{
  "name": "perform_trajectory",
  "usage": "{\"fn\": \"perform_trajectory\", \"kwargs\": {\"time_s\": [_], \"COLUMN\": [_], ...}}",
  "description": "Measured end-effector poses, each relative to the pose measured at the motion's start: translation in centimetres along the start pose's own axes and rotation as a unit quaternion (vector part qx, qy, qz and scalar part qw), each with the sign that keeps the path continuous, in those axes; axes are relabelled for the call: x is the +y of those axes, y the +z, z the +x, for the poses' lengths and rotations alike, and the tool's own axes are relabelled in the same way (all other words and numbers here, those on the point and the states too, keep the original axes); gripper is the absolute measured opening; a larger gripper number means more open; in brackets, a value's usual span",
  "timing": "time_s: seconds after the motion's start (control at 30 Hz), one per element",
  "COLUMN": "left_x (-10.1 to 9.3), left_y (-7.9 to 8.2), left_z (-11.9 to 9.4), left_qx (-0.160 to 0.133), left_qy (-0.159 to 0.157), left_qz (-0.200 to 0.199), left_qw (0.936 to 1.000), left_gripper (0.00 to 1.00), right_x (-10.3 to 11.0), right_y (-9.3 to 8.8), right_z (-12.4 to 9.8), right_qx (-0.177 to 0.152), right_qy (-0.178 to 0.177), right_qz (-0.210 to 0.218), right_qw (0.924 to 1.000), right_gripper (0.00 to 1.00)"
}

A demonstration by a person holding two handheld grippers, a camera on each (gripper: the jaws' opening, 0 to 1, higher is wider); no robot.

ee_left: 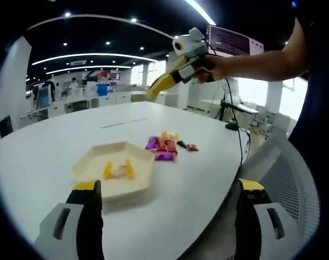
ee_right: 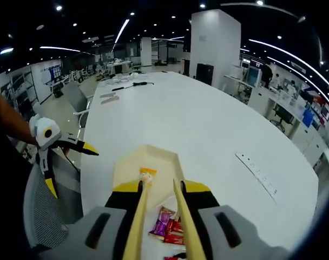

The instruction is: Place the target food into the container with the food tongs after gripping and lifting it, then release it inside without dropping or visibly crushing the food.

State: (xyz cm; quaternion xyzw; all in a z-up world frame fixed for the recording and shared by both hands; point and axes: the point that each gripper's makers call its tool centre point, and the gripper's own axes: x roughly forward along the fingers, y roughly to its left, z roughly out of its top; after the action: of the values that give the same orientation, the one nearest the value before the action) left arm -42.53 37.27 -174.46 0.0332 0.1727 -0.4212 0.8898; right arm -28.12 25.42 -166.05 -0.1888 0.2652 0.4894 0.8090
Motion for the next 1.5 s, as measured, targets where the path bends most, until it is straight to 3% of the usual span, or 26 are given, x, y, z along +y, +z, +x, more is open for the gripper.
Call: {"fn": "perform_trajectory", "kwargs": {"time_s": [0.17, 0.37, 0.67, 1.5], "left_x": [0.5, 0.1, -0.2, 0.4], "left_y": [0.2, -0.7, -1.4, -1.4], "left_z": [-0.4, 0.0, 0.1, -0.1], "left_qx": [-0.007, 0.011, 0.028, 0.022], "left_qy": [0.011, 0.006, -0.003, 0.006], "left_qz": [-0.009, 0.018, 0.023, 0.015], "left_qw": [0.9999, 0.9998, 0.9993, 0.9996], "left_gripper": [0.99, 0.99, 0.99, 0.99], "right_x": [-0.3, -0.7, -0.8, -1.5], "right_y": [-1.4, -2.4, -4.0, -9.0], "right_z": [-1.2, -2.4, -3.9, -7.8], "right_qx": [0.005, 0.005, 0.007, 0.015], "right_qy": [-0.008, -0.014, -0.021, -0.038], "right_qz": [0.001, 0.009, 0.014, 0.024], "right_qw": [1.0000, 0.9998, 0.9997, 0.9989], "right_gripper": [0.27, 0.26, 0.27, 0.27]}}
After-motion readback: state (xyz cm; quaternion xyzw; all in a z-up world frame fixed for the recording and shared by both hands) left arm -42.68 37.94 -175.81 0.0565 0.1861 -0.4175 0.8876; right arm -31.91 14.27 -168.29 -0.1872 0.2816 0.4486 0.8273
